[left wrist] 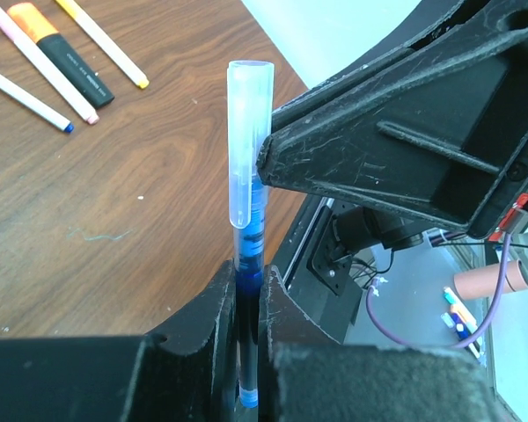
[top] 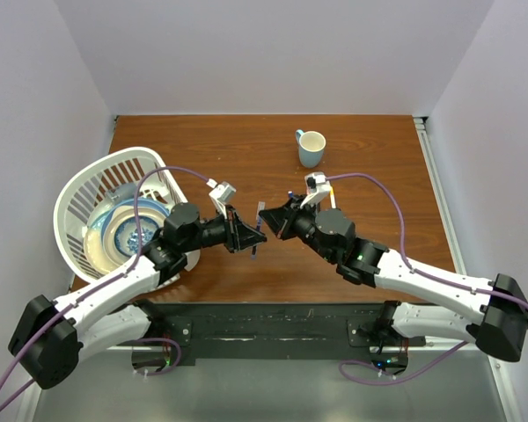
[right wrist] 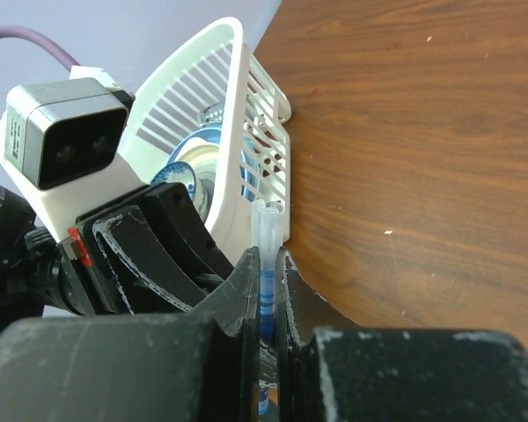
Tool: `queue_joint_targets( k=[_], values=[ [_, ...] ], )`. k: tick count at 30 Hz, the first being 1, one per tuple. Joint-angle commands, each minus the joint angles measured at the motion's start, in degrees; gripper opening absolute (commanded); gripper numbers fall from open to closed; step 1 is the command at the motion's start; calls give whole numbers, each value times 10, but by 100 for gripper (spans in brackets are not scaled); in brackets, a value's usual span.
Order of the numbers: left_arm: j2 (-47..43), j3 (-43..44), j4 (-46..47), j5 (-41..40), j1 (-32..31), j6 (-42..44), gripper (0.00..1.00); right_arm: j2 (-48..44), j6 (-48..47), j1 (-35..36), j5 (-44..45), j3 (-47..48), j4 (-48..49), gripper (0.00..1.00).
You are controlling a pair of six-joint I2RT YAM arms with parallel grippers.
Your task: Insert the pens into the pen caps
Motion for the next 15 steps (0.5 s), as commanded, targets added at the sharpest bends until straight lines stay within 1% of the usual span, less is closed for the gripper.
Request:
queue_joint_targets(
  k=[1, 3, 4, 7, 8, 11, 14, 15],
  values=[
    [-22, 47, 55, -76, 13, 24, 0, -9, 69, 25, -99, -16, -42, 4],
    [-26, 47, 58, -61, 13, 25, 0, -19, 74, 25, -92, -12, -36, 11],
    [-27, 46, 60, -56, 14, 25, 0, -23, 74, 25, -85, -8, -34, 17],
    [-34, 42, 64, -36, 13, 26, 0, -38, 60, 25, -65, 15, -47, 25],
    [-38, 40, 64, -30, 14, 28, 0, -43, 56, 25, -58, 22, -53, 30],
    [-49, 37, 63, -15, 14, 33, 0, -49, 32, 25, -51, 49, -74, 38],
    [-64, 31, 60, 3, 13, 41, 0, -61, 2, 25, -53, 68, -82, 48],
    [-72, 29, 59, 15, 14, 46, 0, -65, -19, 25, -51, 73, -84, 54]
  ],
)
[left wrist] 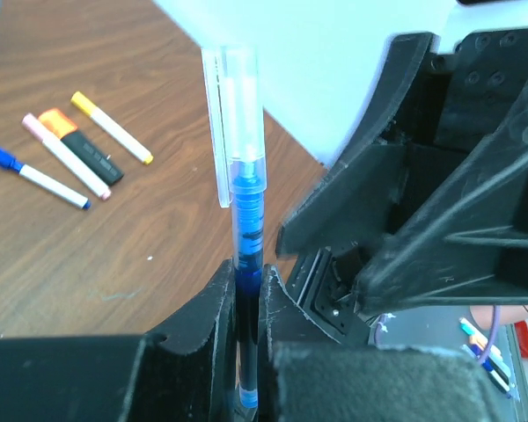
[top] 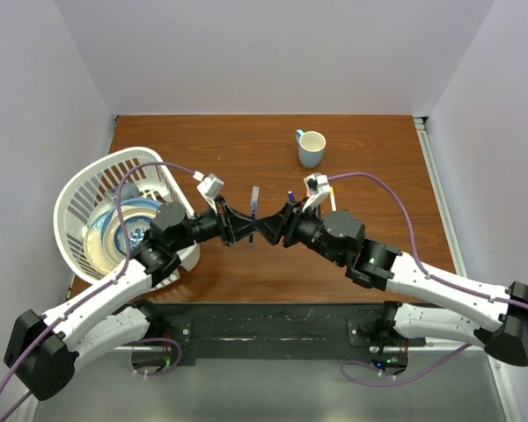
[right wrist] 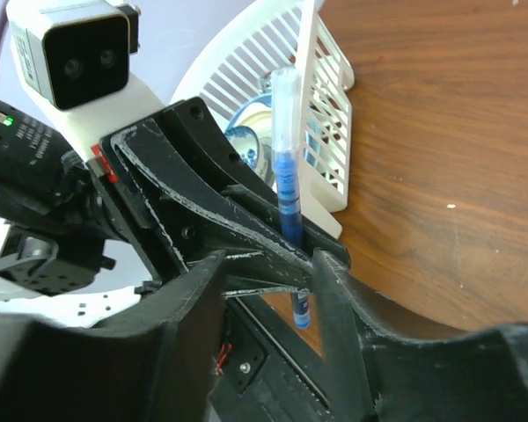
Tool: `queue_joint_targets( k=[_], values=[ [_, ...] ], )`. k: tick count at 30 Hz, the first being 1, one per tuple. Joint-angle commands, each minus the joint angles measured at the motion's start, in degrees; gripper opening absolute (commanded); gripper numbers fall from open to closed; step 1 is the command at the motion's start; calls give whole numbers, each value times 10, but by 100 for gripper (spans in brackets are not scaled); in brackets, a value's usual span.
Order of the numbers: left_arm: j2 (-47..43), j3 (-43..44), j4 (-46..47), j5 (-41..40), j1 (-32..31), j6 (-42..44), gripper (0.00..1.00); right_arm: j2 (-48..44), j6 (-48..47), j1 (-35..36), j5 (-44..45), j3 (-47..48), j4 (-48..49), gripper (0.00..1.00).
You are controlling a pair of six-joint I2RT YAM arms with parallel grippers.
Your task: Insert the pens into the pen caps
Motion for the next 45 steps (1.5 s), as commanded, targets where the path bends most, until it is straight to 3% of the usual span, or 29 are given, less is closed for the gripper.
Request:
queue_joint_targets(
  k=[1, 4, 10, 14, 23, 25, 27, 28, 31, 41, 45],
  values=[
    [-31, 13, 38, 31, 2, 30, 0, -24, -57, 5, -2, 59, -40, 57],
    [-43, 6, 38, 54, 2, 37, 0, -19, -78, 4, 24, 103, -100, 68],
    [-52, -3, 39, 89, 2, 50, 0, 5, -102, 4, 65, 173, -138, 67],
    [-52, 0, 32, 89, 2, 56, 0, 43, -118, 4, 63, 219, -157, 53],
    [-54, 4, 16, 87, 2, 65, 0, 93, -119, 4, 52, 267, -193, 44],
    [-53, 5, 15, 88, 2, 66, 0, 99, -118, 4, 48, 267, -194, 37],
    [-49, 6, 13, 87, 2, 67, 0, 102, -118, 4, 37, 263, -194, 26],
    [-48, 10, 9, 86, 3, 68, 0, 106, -119, 4, 34, 264, -197, 15],
    [-41, 19, 2, 85, 2, 73, 0, 108, -124, 4, 10, 261, -205, 0],
    [-35, 26, 16, 73, 2, 81, 0, 105, -136, 5, -45, 245, -220, 0],
    [-36, 34, 29, 19, 2, 84, 0, 99, -106, 5, -67, 187, -202, 0]
  ],
)
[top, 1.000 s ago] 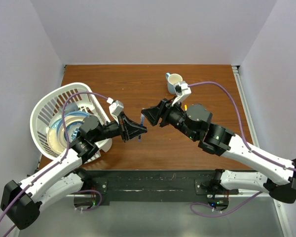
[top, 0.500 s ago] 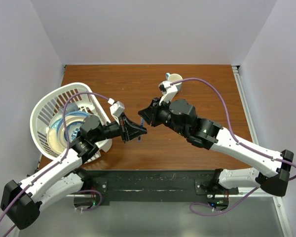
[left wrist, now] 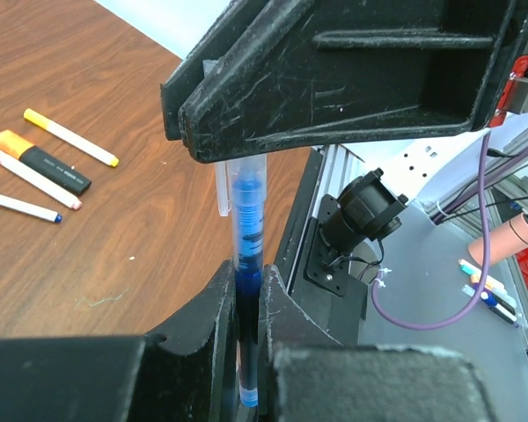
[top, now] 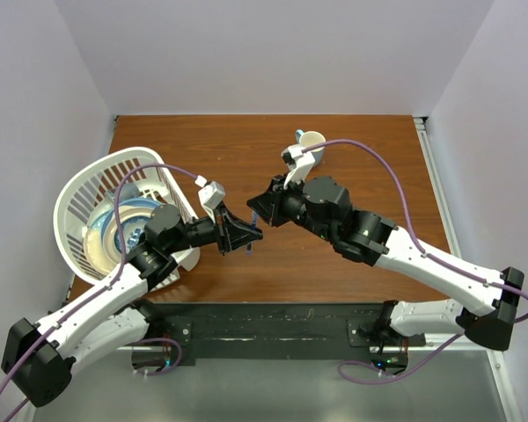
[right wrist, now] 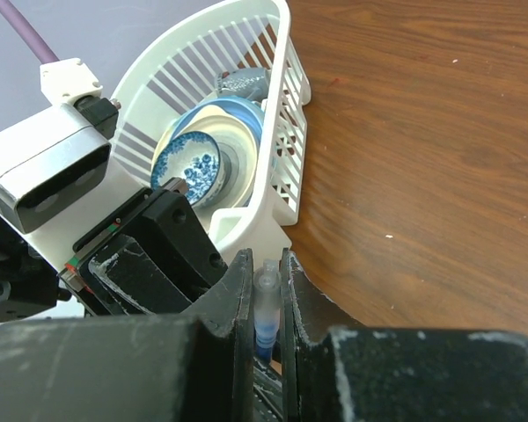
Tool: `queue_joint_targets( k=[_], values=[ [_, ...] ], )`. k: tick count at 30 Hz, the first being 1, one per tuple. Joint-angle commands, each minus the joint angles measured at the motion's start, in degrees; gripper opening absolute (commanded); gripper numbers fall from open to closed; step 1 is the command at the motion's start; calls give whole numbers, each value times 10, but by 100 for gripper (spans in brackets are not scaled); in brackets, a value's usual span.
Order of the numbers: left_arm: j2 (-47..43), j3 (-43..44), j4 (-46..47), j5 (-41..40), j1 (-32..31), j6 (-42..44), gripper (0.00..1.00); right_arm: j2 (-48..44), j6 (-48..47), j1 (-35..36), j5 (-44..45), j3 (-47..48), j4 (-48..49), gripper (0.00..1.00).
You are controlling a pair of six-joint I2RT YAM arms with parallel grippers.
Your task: Insert the pens into the pen caps
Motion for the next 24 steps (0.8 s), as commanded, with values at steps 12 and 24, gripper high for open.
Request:
queue_joint_targets(
  k=[12, 24],
  values=[
    [75, 144, 19, -147, 18, 48, 0, 0, 99, 29, -91, -174, 68, 0],
    [150, 285, -28, -156, 71, 100, 0, 28, 126, 67, -104, -218, 139, 0]
  ],
)
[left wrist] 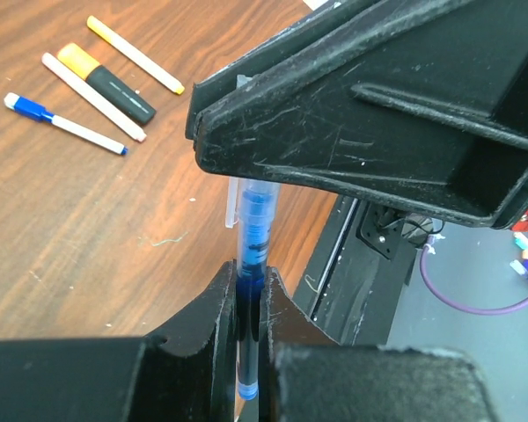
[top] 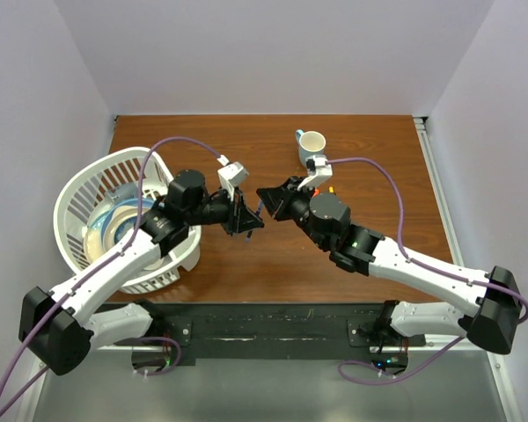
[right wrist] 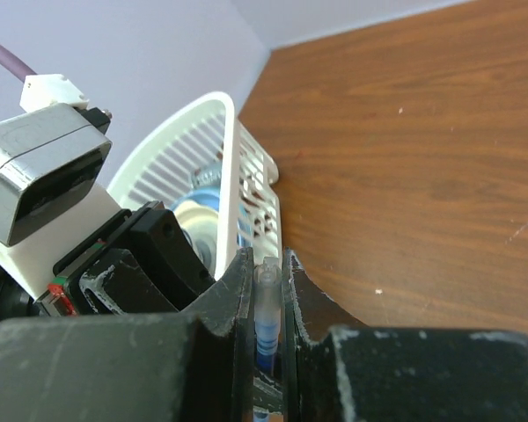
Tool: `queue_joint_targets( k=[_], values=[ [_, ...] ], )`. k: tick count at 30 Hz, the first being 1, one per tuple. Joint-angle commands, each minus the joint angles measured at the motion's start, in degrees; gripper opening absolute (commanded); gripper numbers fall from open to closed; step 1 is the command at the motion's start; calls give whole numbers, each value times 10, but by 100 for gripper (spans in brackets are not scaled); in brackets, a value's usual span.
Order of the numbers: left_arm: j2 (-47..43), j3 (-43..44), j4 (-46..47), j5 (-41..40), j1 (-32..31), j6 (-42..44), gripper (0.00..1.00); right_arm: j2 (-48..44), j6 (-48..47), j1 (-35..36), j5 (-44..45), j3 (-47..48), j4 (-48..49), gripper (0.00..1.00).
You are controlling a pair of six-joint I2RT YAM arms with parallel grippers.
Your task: Insert the pens into the pen caps
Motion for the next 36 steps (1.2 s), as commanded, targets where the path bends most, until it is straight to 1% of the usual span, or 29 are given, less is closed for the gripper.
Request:
queue_joint_targets(
  k=[1, 3, 5, 6, 7, 8, 10, 13, 14, 16, 17, 18, 20, 21, 24, 27, 29, 30, 31, 32, 33, 34, 35, 36],
  values=[
    [9, 102, 230, -135, 44, -9, 0, 44, 46, 86, -209, -49, -86, 0],
    [12, 100, 243, -121, 44, -22, 0, 46, 47, 87, -225, -48, -66, 0],
    [5, 93, 251, -119, 45, -22, 0, 54, 39, 90, -216, -29, -96, 0],
    [2, 94, 251, -105, 51, -22, 0, 56, 36, 93, -214, -26, -101, 0],
    [-2, 90, 287, -78, 58, -34, 0, 57, 29, 97, -219, -42, -94, 0],
    [-5, 70, 314, -33, 67, -43, 0, 57, 24, 98, -259, -56, -47, 0],
    [-11, 61, 340, 2, 72, -48, 0, 55, 13, 97, -289, -75, -24, 0],
    [-21, 49, 339, 19, 79, -28, 0, 41, -5, 97, -309, -85, -37, 0],
    [-22, 38, 346, 38, 81, -25, 0, 39, -13, 97, -318, -84, -38, 0],
    [-17, 31, 371, 92, 84, -37, 0, 45, -46, 97, -371, -70, -44, 0],
    [-16, 29, 381, 101, 84, -42, 0, 53, -60, 96, -406, -62, -53, 0],
    [-17, 24, 397, 113, 84, -45, 0, 60, -86, 96, -421, -38, -75, 0],
    [-30, 10, 399, 122, 83, -39, 0, 67, -94, 96, -470, -26, -87, 0],
    [-37, 6, 396, 122, 84, -28, 0, 66, -96, 96, -477, -12, -98, 0],
    [-65, -13, 398, 113, 83, -14, 0, 59, -73, 94, -475, -5, -100, 0],
    [-83, -28, 373, 99, 83, 4, 0, 48, -49, 88, -445, 7, -104, 0],
    [-96, -32, 350, 93, 83, 15, 0, 34, -41, 82, -401, 18, -108, 0],
    [-101, -36, 336, 93, 83, 26, 0, 31, -40, 73, -385, 38, -108, 0],
    [-108, -48, 329, 87, 83, 32, 1, 25, -39, 67, -359, 51, -137, 0],
    [-124, -56, 320, 78, 83, 41, 9, 18, -40, 58, -323, 66, -150, 0],
    [-132, -63, 300, 70, 83, 58, 26, 15, -62, 27, -312, 108, -165, 0],
    [-139, -68, 285, 69, 83, 67, 33, 15, -72, 7, -299, 132, -202, 0],
    [-151, -68, 271, 70, 83, 74, 40, 16, -80, -15, -294, 153, -209, 0],
    [-155, -67, 242, 72, 83, 87, 55, 18, -87, -62, -300, 189, -211, 0]
  ],
)
